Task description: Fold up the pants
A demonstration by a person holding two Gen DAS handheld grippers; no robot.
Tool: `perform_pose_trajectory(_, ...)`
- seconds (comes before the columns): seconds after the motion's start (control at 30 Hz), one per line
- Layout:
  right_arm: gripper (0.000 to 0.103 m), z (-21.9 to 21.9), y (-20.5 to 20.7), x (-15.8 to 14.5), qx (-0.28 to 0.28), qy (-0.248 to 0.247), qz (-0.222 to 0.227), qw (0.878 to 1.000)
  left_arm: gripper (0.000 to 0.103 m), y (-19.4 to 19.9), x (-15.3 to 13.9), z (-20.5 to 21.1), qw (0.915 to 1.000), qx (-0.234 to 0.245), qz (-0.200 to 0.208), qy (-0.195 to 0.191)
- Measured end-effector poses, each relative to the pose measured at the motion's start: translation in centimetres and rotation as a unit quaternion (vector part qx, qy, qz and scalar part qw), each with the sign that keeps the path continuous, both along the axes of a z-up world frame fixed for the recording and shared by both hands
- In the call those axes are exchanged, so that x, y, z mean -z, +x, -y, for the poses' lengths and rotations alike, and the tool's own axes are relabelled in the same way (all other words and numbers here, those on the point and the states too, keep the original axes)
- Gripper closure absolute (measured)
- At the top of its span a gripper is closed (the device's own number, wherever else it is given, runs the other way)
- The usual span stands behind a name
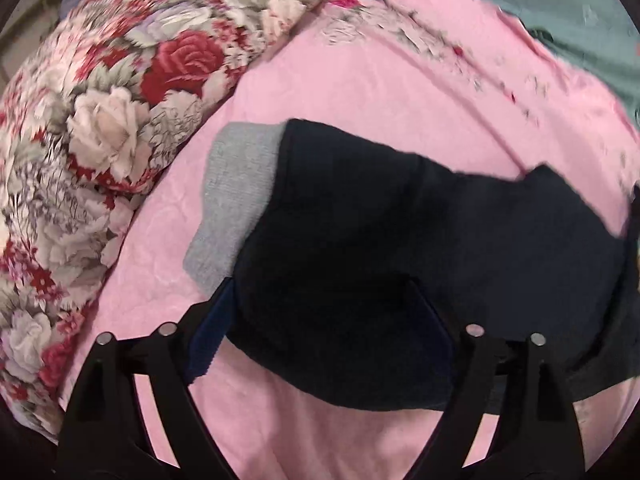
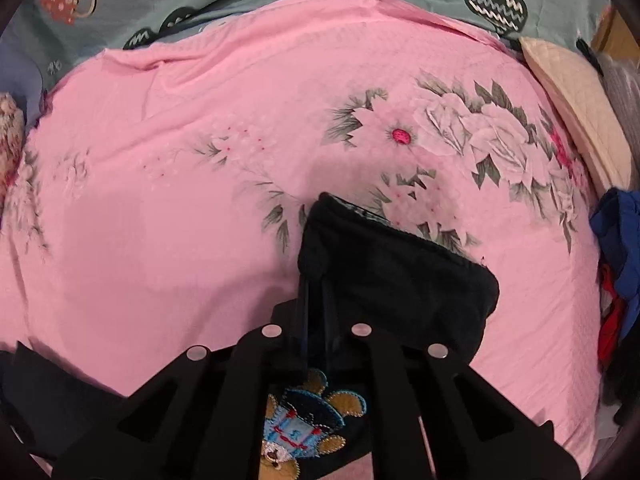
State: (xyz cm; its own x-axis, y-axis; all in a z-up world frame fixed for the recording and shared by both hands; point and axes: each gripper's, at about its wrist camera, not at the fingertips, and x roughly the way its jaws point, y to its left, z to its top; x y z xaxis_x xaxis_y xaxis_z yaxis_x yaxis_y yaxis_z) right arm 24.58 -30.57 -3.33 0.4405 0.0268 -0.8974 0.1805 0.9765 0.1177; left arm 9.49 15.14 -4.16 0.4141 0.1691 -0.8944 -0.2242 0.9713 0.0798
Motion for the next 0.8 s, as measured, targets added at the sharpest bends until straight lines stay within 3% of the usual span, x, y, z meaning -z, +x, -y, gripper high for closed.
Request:
perform_pose_trajectory(0.13, 0.098, 3.8, -4.8, -4.9, 0.013, 0.068, 0.094, 0.993, 0.013, 0.1, 0.0, 0.2, 0.9998, 0.008, 0.002, 0.017)
perform_pose_trajectory(0.23, 0.098, 7.4, -11.3, -9.2, 0.031, 0.11, 0.162, 0.98, 0.013, 0.4, 0.0, -0.2, 1.0, 0.007, -0.001, 0.005)
perform_pose_trajectory(0.3, 0.098, 9.7, -16.2, -10.3, 0.038, 0.137, 0.183, 0.973, 0.012, 0.3, 0.0, -0.2, 0.9999, 0.01, -0.001, 0.006)
perform_pose_trajectory(0.37, 0.098, 10.9, -19.6, -9.5, 0.048, 0.157, 0.177, 0.97, 0.011, 0.1, 0.2, 0.1, 0.9998, 0.016, 0.001, 0.011)
perform_pose_trajectory(0.47, 0.098, 12.9, -23.9, -4.5, 0.086, 0.179, 0.115, 0.973, 0.011, -0.1, 0.4, 0.6, 0.9995, 0.023, 0.002, 0.023)
perform_pose_trajectory(0.57, 0.095, 13.0, -25.0, 0.5, 0.102, 0.181, 0.043, 0.977, 0.011, 0.0, 0.2, 0.4, 0.9997, 0.017, -0.004, 0.015)
perform_pose_trajectory(0.63, 0.086, 12.9, -25.4, 0.9, 0.099, 0.184, 0.046, 0.977, 0.011, -0.2, -0.1, 0.3, 0.9999, 0.015, -0.003, 0.007)
perform_pose_trajectory(0.73, 0.054, 13.2, -25.6, -1.4, 0.103, 0.164, 0.085, 0.977, 0.011, -0.6, -0.2, 0.2, 0.9999, 0.015, -0.002, 0.0)
perform_pose_trajectory(0.8, 0.052, 13.5, -25.1, -2.6, 0.1, 0.157, 0.111, 0.976, 0.011, -0.6, 0.0, 0.2, 0.9999, 0.013, -0.004, -0.002)
